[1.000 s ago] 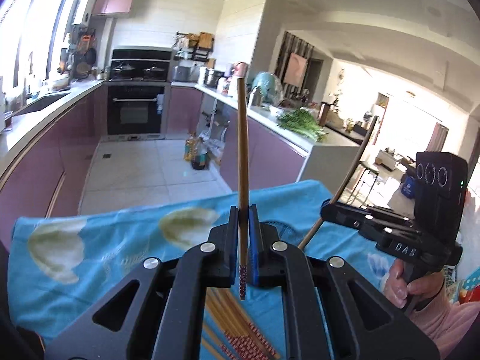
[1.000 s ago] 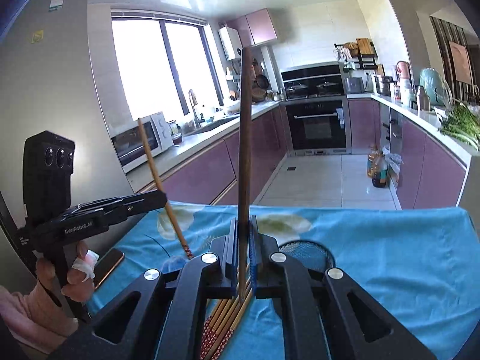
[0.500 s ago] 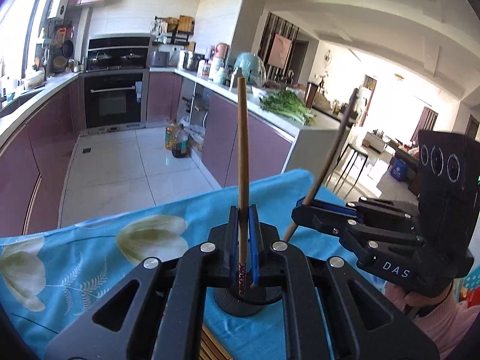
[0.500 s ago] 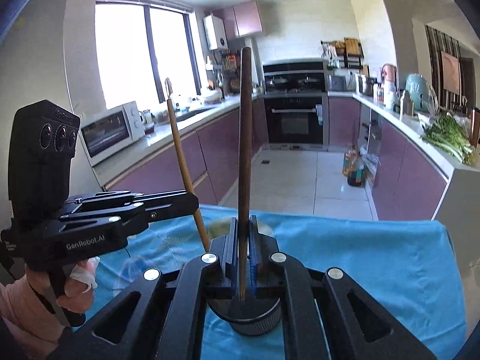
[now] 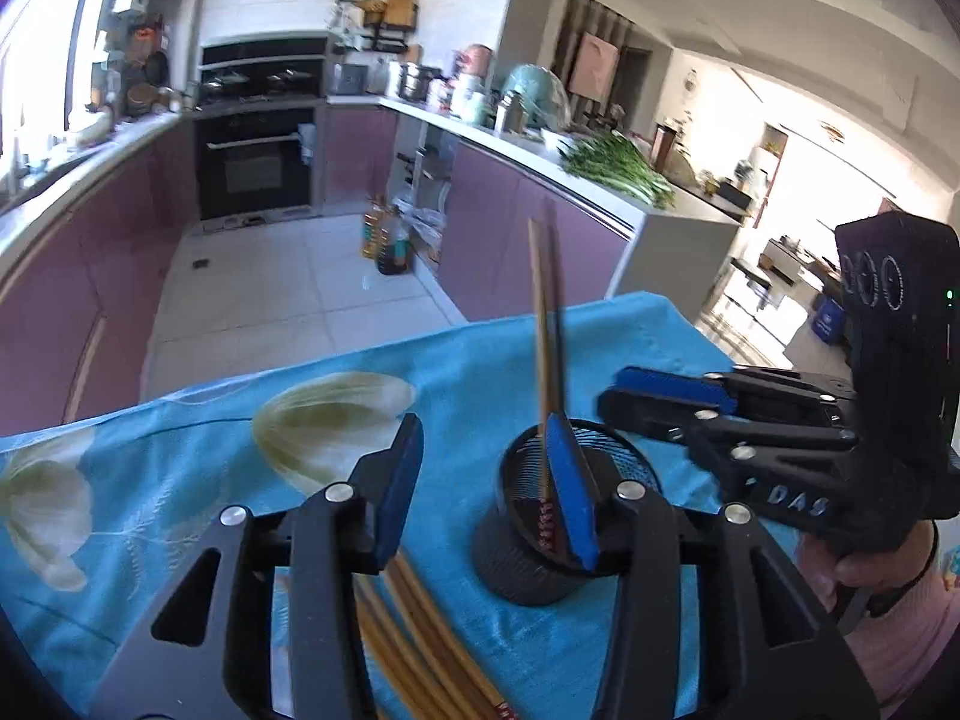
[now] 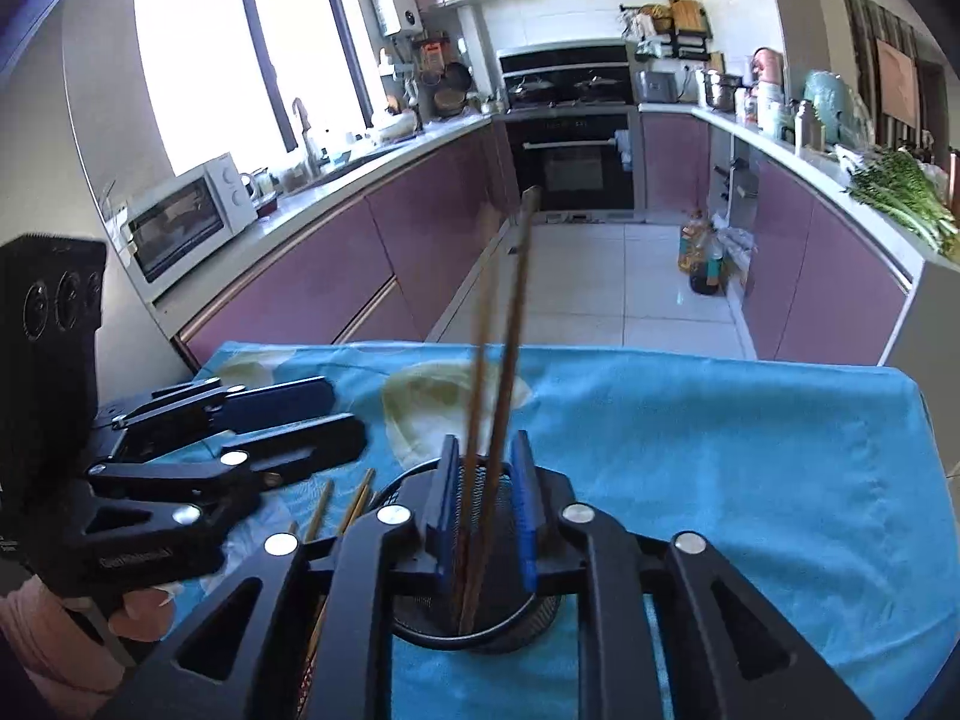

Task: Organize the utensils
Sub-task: 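Lift the left tool's chopstick into the mesh cup while the right tool drops its own, then move both open tools back over the chopsticks on the cloth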

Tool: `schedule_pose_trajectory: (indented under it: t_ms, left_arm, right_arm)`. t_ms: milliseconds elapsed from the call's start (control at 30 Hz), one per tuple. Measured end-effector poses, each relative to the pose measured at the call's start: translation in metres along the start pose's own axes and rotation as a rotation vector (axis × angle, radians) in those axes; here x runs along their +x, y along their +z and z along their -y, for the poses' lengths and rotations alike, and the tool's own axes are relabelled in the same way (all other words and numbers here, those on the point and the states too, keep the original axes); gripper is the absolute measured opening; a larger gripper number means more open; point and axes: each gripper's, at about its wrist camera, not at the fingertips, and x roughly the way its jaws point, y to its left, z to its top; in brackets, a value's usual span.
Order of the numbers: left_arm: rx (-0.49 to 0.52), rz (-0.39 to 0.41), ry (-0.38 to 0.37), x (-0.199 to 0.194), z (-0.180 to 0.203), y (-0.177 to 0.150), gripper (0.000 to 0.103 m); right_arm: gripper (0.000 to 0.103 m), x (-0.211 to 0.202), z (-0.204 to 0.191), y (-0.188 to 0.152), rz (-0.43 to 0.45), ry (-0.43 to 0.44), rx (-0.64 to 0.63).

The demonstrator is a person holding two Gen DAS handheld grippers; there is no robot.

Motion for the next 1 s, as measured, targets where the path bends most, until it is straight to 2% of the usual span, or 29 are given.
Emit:
schedule_pose_trajectory:
  t_ms: [67, 167, 200, 333, 467, 633, 800, 1000]
  left_arm:
    - [0.008, 0.043, 0.053, -0.019, -0.007, -0.008, 0.055]
    - [0.014, 0.075, 0.118, -0.045, -0.018, -0.026, 0.058]
    - [0.008, 0.072, 0.135, -0.052, -0.021, -0.033, 0.059]
    - [-0.01, 0.008, 0.188, -0.061, -0.034, -0.066, 0.059]
    - [-0.058, -0.088, 0.185, -0.051, -0.049, -0.1, 0.059]
    - [-0.099, -0.158, 0.18, -0.031, -0.055, -0.138, 0.059]
    - [-0.094, -0.199, 0.178, -0.021, -0.052, -0.157, 0.059]
    - [-0.103, -0.237, 0.175, -0.017, -0.053, -0.167, 0.05]
  right_arm:
    - [0.027, -0.013, -0.006, -0.005, 0.034, 0.031, -0.009]
    - [0.031, -0.032, -0.02, -0.017, 0.062, 0.103, -0.053]
    - [0.034, -0.035, -0.025, -0.02, 0.06, 0.128, -0.061]
    - [0.034, -0.031, -0.053, -0.046, -0.002, 0.197, -0.13]
    - [0.034, -0.004, -0.067, -0.067, -0.113, 0.207, -0.138]
    - [0.034, 0.031, -0.066, -0.091, -0.221, 0.177, -0.087]
    - [0.033, 0.043, -0.065, -0.105, -0.261, 0.161, -0.048]
    - [0.031, 0.051, -0.068, -0.11, -0.281, 0.138, -0.056]
